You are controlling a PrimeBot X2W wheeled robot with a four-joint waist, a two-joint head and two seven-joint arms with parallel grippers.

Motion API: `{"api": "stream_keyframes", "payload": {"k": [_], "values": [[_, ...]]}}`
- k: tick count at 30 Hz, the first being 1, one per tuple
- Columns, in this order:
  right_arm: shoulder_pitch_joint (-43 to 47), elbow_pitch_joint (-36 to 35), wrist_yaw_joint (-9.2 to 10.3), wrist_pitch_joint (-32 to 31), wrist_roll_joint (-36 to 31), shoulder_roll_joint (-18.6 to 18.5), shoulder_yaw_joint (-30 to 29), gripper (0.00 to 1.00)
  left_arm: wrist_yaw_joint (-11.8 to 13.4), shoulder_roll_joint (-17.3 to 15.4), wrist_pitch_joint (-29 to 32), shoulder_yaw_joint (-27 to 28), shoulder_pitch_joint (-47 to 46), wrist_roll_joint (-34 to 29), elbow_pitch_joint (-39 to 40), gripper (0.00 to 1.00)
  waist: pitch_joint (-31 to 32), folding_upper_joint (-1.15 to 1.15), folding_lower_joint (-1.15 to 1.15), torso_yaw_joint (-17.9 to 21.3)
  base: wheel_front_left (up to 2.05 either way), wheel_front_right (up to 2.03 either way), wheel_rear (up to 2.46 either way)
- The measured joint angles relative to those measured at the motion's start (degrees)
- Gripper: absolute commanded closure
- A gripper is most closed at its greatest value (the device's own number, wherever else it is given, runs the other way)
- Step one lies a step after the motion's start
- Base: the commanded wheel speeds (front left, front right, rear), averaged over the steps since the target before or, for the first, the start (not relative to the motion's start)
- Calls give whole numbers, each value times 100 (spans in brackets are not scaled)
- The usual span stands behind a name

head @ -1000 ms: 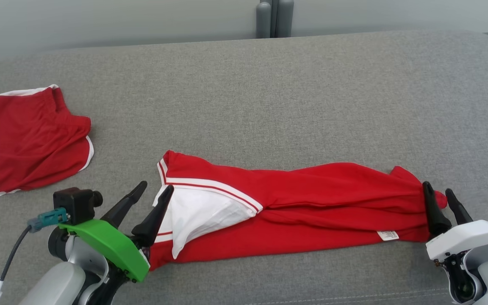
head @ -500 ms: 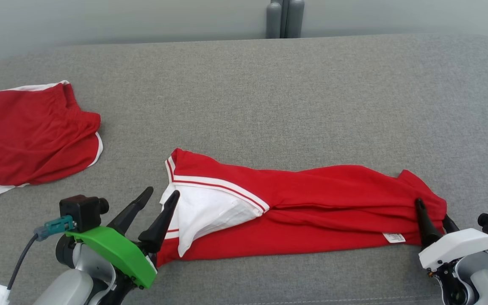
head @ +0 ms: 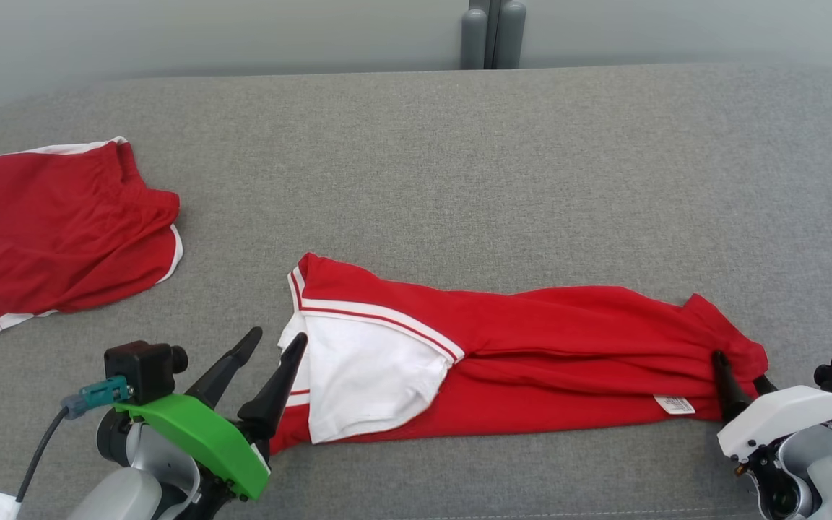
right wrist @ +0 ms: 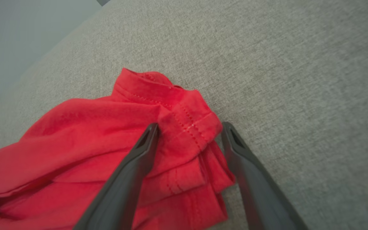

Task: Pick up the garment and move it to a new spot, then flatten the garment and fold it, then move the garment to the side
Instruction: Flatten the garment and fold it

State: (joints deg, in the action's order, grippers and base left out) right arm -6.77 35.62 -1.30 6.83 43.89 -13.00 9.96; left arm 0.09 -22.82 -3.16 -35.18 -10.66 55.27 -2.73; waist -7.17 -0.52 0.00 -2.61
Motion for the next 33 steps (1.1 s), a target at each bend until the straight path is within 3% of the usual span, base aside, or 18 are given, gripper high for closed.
{"api": "stream_keyframes", "payload": {"k": [7, 10, 12, 33], "values": [[-157, 65, 38, -383, 1, -12, 169, 0, 43, 1, 5, -8, 16, 0, 35, 0, 7, 0, 0, -19, 0, 0, 0], [-215, 51, 19, -388, 1, 23, 180, 75, 46, 1, 5, -7, 16, 0, 59, 0, 13, 0, 0, -36, 0, 0, 0], [-230, 25, -18, -393, 1, 43, 208, 100, 49, 1, 5, -8, 16, 0, 74, 0, 16, 0, 0, -47, 0, 0, 0], [-343, -292, -114, 379, -63, -43, -92, 100, 102, 5, 5, -9, 41, 0, 159, 0, 64, 0, 0, -19, 0, 0, 0]]}}
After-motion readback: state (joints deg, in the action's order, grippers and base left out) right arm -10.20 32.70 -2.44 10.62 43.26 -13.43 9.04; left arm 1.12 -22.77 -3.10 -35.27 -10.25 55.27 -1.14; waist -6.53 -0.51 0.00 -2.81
